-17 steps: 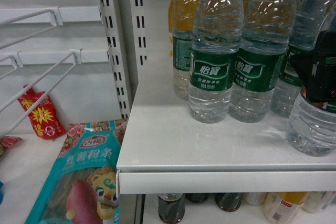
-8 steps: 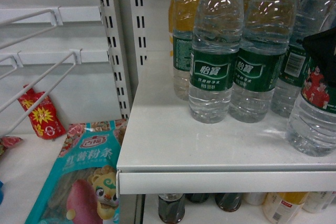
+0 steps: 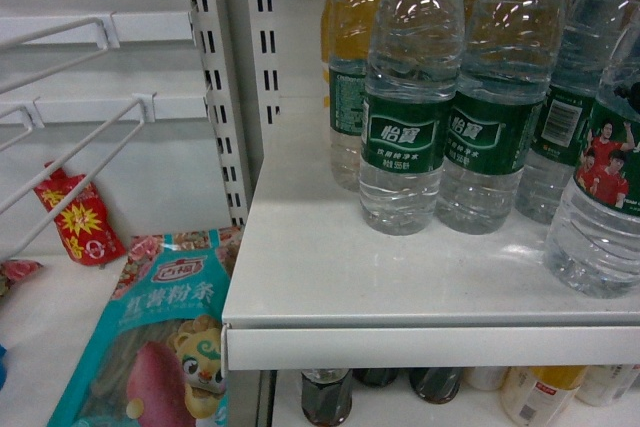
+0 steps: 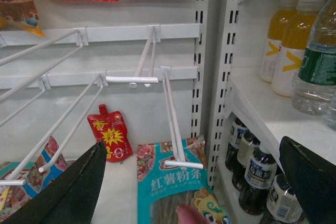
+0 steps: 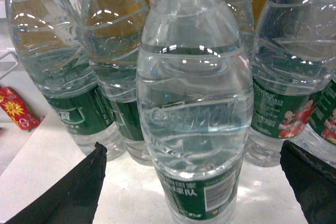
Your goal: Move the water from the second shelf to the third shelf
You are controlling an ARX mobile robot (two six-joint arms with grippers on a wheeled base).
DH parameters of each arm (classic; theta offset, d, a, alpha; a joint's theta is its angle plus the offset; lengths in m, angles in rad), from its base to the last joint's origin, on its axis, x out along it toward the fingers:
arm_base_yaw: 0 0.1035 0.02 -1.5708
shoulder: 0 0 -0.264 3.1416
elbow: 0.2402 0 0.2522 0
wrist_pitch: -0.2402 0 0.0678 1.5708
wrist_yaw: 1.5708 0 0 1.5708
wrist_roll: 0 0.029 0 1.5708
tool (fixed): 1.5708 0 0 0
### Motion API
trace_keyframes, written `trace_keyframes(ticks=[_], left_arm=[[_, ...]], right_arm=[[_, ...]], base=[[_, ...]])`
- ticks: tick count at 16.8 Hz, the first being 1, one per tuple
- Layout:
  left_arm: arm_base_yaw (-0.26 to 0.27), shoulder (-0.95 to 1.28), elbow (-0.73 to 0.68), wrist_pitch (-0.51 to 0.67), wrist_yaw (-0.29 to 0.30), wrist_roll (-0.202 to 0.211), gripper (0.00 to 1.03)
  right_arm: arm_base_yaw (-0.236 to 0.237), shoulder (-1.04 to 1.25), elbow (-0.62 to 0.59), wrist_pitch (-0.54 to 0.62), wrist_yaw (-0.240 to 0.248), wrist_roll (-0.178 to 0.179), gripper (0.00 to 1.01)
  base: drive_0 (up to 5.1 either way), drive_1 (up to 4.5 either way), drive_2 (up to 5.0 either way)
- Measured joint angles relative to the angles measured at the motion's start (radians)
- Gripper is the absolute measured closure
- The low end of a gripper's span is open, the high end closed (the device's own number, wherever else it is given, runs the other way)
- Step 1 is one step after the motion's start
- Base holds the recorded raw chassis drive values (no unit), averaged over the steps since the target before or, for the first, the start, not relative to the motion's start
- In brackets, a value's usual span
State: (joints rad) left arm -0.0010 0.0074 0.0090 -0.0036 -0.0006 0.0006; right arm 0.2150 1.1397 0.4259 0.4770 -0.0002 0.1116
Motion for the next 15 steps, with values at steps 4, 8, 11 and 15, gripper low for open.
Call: trace_keyframes(ticks=[4, 8, 11, 15], left_arm=[[0.000, 0.000, 0.000, 0.000, 0.000, 0.000, 0.05], [0.000, 0.000, 0.000, 0.000, 0.000, 0.000, 0.05], [0.000, 0.000, 0.000, 0.000, 0.000, 0.000, 0.05], [0.000, 0.000, 0.000, 0.000, 0.000, 0.000, 0.05]], right_arm=[[0.000, -0.135, -0.047, -0.084, 0.003, 0.004, 0.03], [-0.007, -0.312, -0.078, -0.208, 0.025, 0.022, 0.03], [-0.008, -0.459, -0.130, -0.229, 0.070, 0.017, 0.06], [-0.075, -0.620, -0.259, -0.146, 0.146, -0.082, 0.39]], base=[[0.0, 0.00, 0.0], [0.0, 0.00, 0.0], [0.0, 0.00, 0.0], [0.0, 0.00, 0.0]])
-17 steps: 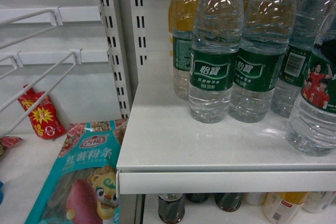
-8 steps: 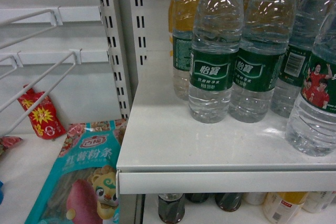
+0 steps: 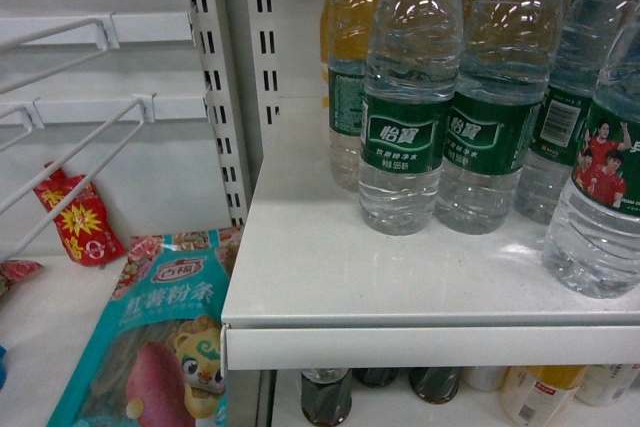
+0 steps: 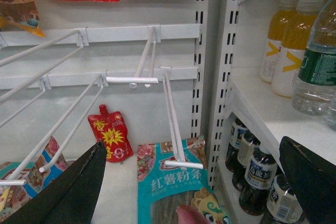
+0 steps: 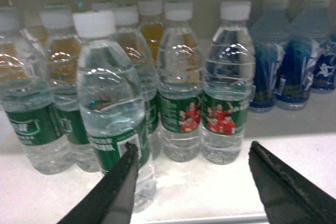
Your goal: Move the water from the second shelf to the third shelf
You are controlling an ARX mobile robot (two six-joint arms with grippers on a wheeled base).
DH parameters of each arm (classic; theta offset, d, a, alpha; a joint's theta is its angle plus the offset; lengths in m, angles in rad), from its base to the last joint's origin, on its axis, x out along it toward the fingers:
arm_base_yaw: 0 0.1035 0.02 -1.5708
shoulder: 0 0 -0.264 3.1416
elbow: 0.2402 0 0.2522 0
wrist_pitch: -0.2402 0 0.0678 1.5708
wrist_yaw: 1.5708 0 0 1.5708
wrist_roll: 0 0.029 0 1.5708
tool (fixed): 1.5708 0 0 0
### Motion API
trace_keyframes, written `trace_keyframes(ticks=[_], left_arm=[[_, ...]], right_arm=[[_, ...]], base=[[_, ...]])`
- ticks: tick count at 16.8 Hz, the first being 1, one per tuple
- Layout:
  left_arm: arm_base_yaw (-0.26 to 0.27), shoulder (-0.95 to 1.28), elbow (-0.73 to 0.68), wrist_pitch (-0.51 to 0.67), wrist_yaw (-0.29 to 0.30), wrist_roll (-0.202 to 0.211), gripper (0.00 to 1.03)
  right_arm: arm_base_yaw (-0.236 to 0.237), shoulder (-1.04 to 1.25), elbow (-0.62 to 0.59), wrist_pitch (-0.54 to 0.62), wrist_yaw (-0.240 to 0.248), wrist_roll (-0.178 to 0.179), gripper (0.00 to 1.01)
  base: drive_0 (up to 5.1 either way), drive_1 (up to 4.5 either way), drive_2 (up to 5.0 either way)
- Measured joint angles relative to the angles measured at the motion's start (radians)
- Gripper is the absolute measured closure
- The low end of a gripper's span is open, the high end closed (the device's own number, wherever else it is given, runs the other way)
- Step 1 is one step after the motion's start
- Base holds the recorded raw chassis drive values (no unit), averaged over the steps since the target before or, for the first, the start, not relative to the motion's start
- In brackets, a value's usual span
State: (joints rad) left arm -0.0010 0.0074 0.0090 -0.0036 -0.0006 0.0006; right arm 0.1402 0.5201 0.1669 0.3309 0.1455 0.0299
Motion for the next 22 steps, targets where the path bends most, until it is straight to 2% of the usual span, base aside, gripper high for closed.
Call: trace_keyframes(ticks=[1, 2, 3, 4, 6, 7, 15, 16, 22], left_arm=[[0.000, 0.000, 0.000, 0.000, 0.000, 0.000, 0.05], [0.000, 0.000, 0.000, 0.000, 0.000, 0.000, 0.05], [0.000, 0.000, 0.000, 0.000, 0.000, 0.000, 0.05], [0.000, 0.000, 0.000, 0.000, -0.002, 0.000, 0.05], [0.000, 0.000, 0.000, 0.000, 0.000, 0.000, 0.05], [0.000, 0.000, 0.000, 0.000, 0.000, 0.000, 0.05], [0.000, 0.000, 0.000, 0.000, 0.000, 0.000, 0.05], [0.000, 0.000, 0.000, 0.000, 0.000, 0.000, 0.05], [0.000, 0.000, 0.000, 0.000, 0.000, 0.000, 0.05]], right_arm=[[-0.028, -0.046, -0.013, -0.027, -0.020, -0.006, 0.50], [-0.097, -0.103, -0.021, -0.070, -0.113, -0.017, 0.64], [-0.137, -0.131, -0.027, -0.078, -0.135, -0.020, 0.74], [-0.148, -0.140, -0.034, -0.072, -0.134, -0.021, 0.83], [-0.140, -0.106, -0.056, -0.002, -0.145, -0.025, 1.00], [-0.140, -0.072, -0.074, 0.038, -0.146, -0.027, 0.99], [-0.140, -0.197, -0.128, -0.050, -0.146, -0.027, 0.99], [-0.140, -0.211, -0.148, -0.023, -0.145, -0.027, 0.99], [-0.140, -0.331, -0.156, -0.139, -0.146, -0.027, 0.99]], base=[[0.0, 0.00, 0.0], [0.0, 0.00, 0.0], [0.0, 0.00, 0.0], [0.0, 0.00, 0.0], [0.0, 0.00, 0.0], [0.0, 0.00, 0.0], [0.0, 0.00, 0.0], [0.0, 0.00, 0.0], [0.0, 0.00, 0.0]])
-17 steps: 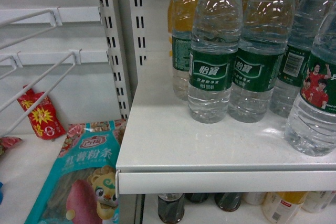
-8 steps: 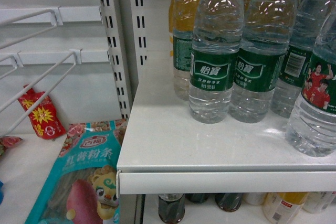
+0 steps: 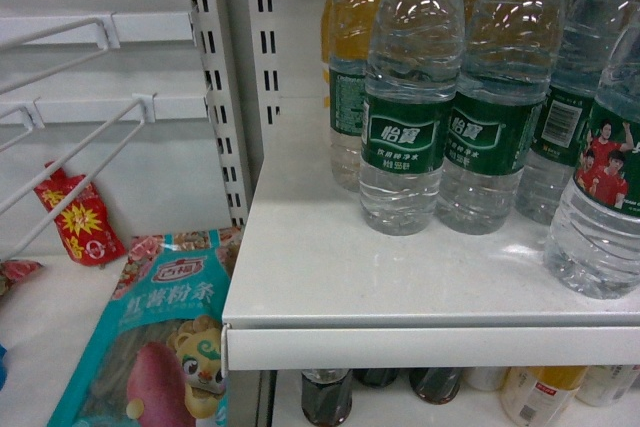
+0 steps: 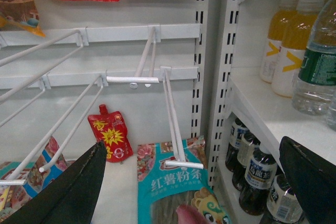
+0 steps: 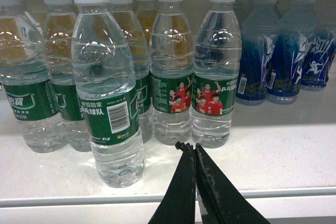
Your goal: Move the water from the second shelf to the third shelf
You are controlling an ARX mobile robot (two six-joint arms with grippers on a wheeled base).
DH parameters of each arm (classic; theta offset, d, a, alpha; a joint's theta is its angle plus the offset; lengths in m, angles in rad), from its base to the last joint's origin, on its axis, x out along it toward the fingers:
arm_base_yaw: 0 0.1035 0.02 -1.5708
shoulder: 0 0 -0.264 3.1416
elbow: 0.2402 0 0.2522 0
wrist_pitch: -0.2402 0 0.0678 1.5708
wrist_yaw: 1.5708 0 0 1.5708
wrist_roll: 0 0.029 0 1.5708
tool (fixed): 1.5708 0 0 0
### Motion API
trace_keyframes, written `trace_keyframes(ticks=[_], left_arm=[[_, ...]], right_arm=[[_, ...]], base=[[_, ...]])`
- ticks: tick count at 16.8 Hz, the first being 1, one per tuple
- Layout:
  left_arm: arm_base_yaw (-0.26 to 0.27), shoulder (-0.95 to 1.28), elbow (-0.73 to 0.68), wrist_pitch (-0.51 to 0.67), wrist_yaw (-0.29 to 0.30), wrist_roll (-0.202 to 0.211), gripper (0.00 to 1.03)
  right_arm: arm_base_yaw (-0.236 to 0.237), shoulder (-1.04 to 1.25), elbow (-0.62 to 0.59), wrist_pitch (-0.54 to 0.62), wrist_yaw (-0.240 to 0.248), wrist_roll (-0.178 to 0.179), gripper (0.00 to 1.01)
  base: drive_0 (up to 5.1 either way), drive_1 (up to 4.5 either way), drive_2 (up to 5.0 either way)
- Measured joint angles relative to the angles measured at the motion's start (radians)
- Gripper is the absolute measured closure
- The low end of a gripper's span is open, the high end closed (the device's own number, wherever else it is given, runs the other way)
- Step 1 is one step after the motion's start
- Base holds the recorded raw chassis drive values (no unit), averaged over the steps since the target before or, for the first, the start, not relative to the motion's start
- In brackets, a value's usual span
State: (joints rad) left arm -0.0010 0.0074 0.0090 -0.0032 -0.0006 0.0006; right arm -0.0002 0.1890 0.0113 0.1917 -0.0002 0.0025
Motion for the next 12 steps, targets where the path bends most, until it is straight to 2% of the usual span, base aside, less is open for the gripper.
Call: trace_keyframes(ticks=[1, 3, 8, 9, 12], left_arm=[[0.000, 0.000, 0.000, 0.000, 0.000, 0.000, 0.05], [0.000, 0.000, 0.000, 0.000, -0.002, 0.000, 0.05], [0.000, 0.000, 0.000, 0.000, 0.000, 0.000, 0.05], [0.000, 0.000, 0.000, 0.000, 0.000, 0.000, 0.05], [0.000, 0.000, 0.000, 0.000, 0.000, 0.000, 0.05]], right_arm=[[0.000, -0.014, 0.000, -0.014, 0.000, 0.000, 0.99], [0.000, -0.168, 0.000, -0.201, 0.000, 0.000, 0.99], [0.000, -0.185, 0.000, -0.196, 0.000, 0.000, 0.99], [0.000, -0.185, 0.000, -0.196, 0.000, 0.000, 0.91], [0.000, -0.185, 0.000, -0.196, 0.000, 0.000, 0.54]], base=[[0.0, 0.00, 0.0], [0.0, 0.00, 0.0], [0.0, 0.00, 0.0], [0.0, 0.00, 0.0], [0.0, 0.00, 0.0]])
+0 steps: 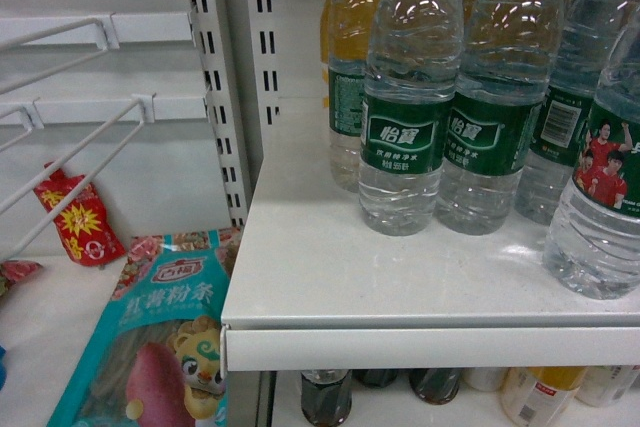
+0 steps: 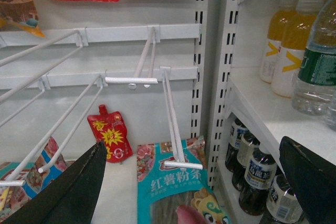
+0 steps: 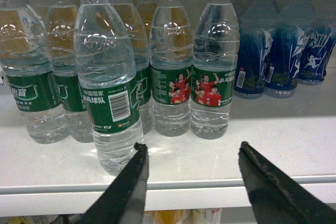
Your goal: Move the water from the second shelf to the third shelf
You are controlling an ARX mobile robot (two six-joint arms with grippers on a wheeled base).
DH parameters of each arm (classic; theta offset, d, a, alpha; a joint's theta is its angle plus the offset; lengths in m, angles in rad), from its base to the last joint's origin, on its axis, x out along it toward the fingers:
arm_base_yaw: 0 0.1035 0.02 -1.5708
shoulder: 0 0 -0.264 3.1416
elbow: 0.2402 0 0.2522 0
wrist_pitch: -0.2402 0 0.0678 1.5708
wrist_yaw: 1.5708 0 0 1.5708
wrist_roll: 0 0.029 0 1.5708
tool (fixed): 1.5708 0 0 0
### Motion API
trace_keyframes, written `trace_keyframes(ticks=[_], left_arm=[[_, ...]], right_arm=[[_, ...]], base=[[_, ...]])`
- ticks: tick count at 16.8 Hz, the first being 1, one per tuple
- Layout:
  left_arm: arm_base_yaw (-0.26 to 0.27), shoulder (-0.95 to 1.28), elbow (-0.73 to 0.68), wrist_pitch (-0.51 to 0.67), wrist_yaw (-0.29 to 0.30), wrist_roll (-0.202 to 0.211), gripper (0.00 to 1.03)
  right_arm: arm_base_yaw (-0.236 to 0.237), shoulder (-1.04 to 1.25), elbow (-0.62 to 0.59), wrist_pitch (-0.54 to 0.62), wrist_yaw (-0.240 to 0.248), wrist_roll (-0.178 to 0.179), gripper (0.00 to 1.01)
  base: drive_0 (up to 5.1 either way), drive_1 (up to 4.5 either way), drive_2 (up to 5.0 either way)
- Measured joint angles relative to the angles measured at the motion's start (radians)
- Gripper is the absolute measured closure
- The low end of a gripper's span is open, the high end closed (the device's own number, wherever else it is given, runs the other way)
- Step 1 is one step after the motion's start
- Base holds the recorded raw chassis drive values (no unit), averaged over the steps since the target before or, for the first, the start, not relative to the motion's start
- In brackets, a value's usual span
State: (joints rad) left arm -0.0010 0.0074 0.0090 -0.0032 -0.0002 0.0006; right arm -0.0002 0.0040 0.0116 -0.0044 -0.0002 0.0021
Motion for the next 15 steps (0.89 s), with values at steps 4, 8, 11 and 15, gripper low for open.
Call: trace_keyframes(ticks=[4, 8, 11, 15], left_arm=[[0.000, 0.000, 0.000, 0.000, 0.000, 0.000, 0.05], [0.000, 0.000, 0.000, 0.000, 0.000, 0.000, 0.05], [0.000, 0.000, 0.000, 0.000, 0.000, 0.000, 0.05], [0.000, 0.000, 0.000, 0.003, 0.000, 0.000, 0.05]], right_arm=[[0.000, 0.000, 0.000, 0.000, 0.000, 0.000, 0.02], [0.000, 0.000, 0.000, 0.000, 0.000, 0.000, 0.03], [0.000, 0.000, 0.000, 0.000, 0.000, 0.000, 0.03], [0.000, 0.000, 0.000, 0.003, 0.000, 0.000, 0.03]], base=[[0.0, 0.00, 0.0], [0.0, 0.00, 0.0], [0.0, 0.00, 0.0], [0.0, 0.00, 0.0]])
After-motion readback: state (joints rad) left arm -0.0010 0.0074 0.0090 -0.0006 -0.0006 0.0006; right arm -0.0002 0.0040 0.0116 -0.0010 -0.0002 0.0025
